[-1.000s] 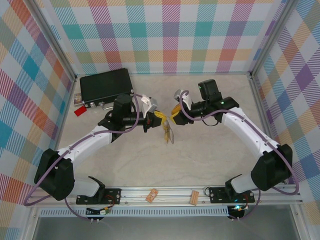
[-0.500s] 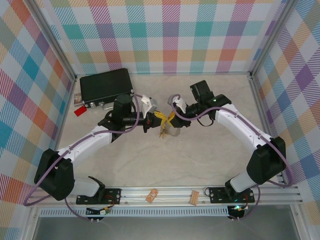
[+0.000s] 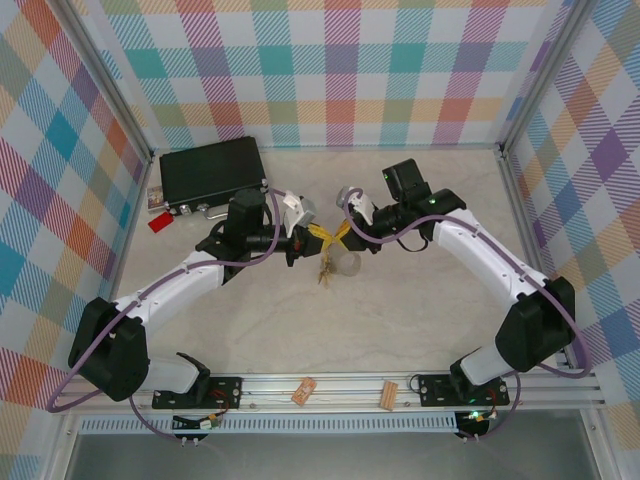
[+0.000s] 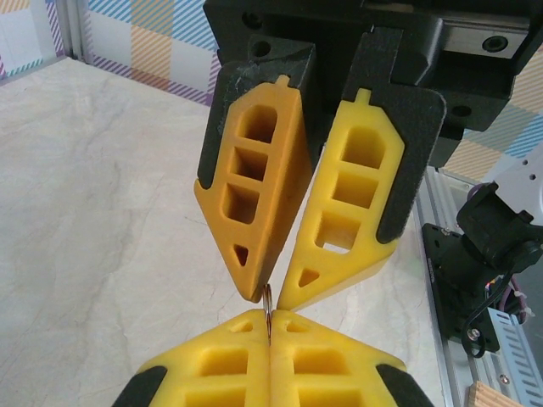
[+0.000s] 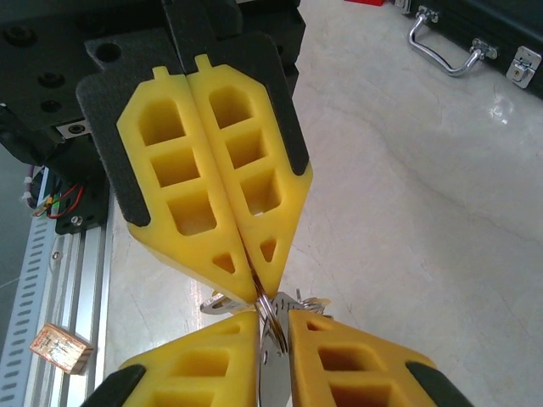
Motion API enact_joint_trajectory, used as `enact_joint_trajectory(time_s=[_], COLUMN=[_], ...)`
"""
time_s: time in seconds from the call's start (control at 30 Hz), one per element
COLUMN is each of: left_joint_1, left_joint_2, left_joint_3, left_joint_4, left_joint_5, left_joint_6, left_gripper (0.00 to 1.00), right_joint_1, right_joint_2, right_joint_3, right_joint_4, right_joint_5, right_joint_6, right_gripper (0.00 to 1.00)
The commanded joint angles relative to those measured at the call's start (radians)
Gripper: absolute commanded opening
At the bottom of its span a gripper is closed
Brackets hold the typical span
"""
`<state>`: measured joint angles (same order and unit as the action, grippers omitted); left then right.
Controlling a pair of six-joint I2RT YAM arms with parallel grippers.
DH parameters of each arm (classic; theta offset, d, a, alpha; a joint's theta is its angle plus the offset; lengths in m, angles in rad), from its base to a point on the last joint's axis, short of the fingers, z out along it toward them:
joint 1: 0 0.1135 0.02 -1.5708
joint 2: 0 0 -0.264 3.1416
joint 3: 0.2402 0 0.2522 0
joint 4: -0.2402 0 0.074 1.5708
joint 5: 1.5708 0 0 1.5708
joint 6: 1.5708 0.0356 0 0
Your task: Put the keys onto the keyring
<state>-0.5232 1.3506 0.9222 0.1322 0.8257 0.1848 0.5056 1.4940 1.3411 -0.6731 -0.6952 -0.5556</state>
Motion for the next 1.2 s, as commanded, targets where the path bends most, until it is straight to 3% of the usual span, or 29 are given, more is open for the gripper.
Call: enact_joint_trajectory(time_s=[0.0, 0.2, 0.33, 0.47, 0.77, 0.9, 0.97, 1.17], left_joint_1=[-0.009, -0.013, -0.017, -0.02, -0.023, -0.021, -0.02, 0.007], left_joint_2=[-0.014, -0.017, -0.015, -0.011, -0.024, -0.054, -0.077, -0.154], left_joint_3=[0.043, 0.043, 0.044, 0.048, 0.039, 0.009, -0.016, -0.126], left_joint_4=[0.012, 0.009, 0.006, 0.003, 0.016, 0.066, 0.119, 0.319], left_joint_5=[0.021, 0.016, 0.015, 0.013, -0.013, -0.066, -0.125, -0.188], left_joint_6=[0.022, 0.025, 0.027, 0.027, 0.023, -0.004, -0.043, -0.135], left_gripper=[0.0, 0.0, 0.0, 0.0, 0.0, 0.16, 0.31, 0.42], right_joint_1=[0.007, 0.015, 0.017, 0.018, 0.024, 0.022, 0.016, -0.019], right_joint_2=[-0.013, 0.001, 0.003, 0.003, -0.009, -0.059, -0.087, -0.194], right_joint_3=[-0.005, -0.002, -0.002, -0.002, -0.023, -0.077, -0.11, -0.25], right_joint_4=[0.007, -0.005, -0.001, 0.001, 0.042, 0.142, 0.201, 0.458], right_joint_5=[-0.03, -0.036, -0.043, -0.046, -0.035, -0.025, -0.017, -0.037], right_joint_6=[-0.023, -0.027, -0.025, -0.021, 0.005, 0.043, 0.066, 0.187], right_gripper=[0.16, 0.17, 0.12, 0.0, 0.0, 0.0, 0.0, 0.0])
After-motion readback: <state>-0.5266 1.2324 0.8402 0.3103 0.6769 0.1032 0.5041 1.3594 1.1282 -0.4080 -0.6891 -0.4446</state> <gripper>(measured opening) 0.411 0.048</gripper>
